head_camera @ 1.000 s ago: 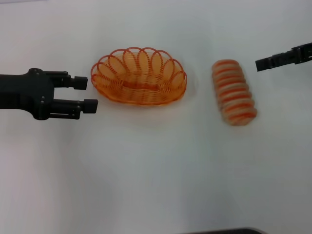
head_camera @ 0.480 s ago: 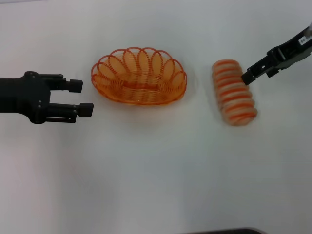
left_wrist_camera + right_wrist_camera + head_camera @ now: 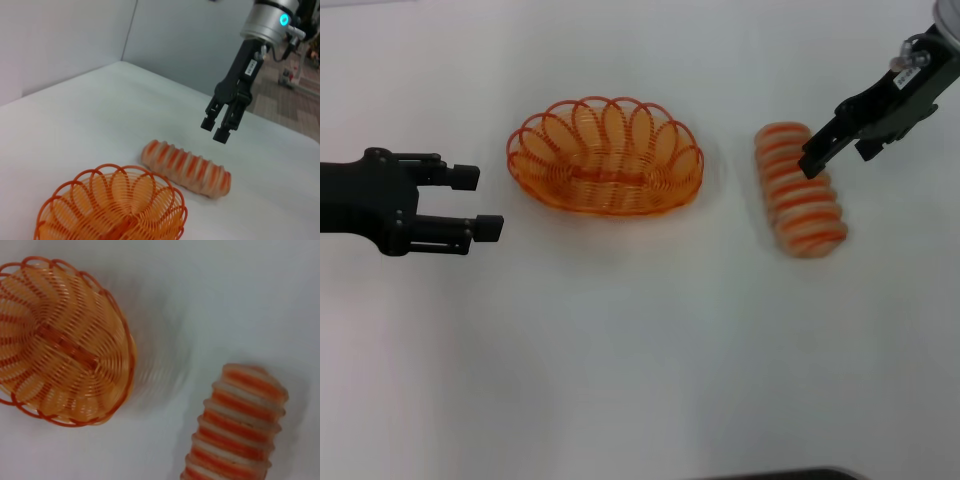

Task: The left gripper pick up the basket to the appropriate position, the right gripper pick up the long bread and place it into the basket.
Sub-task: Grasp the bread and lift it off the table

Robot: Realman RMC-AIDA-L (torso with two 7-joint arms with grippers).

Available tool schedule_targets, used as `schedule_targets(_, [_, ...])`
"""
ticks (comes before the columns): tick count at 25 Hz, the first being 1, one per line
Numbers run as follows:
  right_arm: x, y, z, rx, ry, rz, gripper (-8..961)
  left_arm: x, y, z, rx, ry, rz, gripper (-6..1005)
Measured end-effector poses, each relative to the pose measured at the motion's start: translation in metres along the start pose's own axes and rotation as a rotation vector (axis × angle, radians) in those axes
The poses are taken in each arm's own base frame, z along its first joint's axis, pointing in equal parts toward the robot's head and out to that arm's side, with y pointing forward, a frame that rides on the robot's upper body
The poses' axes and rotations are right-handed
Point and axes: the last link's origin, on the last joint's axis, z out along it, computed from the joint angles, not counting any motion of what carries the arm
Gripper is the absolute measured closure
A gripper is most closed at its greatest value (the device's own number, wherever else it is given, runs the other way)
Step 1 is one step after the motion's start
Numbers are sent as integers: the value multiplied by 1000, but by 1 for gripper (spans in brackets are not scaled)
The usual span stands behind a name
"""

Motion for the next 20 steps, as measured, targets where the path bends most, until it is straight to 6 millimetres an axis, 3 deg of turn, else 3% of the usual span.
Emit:
schedule_targets(11, [-1,7,14,36,45,102,98,3,1,-2,1,-33,56,234])
schedule_targets(20, [-1,5,41,43,73,130,122,1,2,-1,7,-32,53,233])
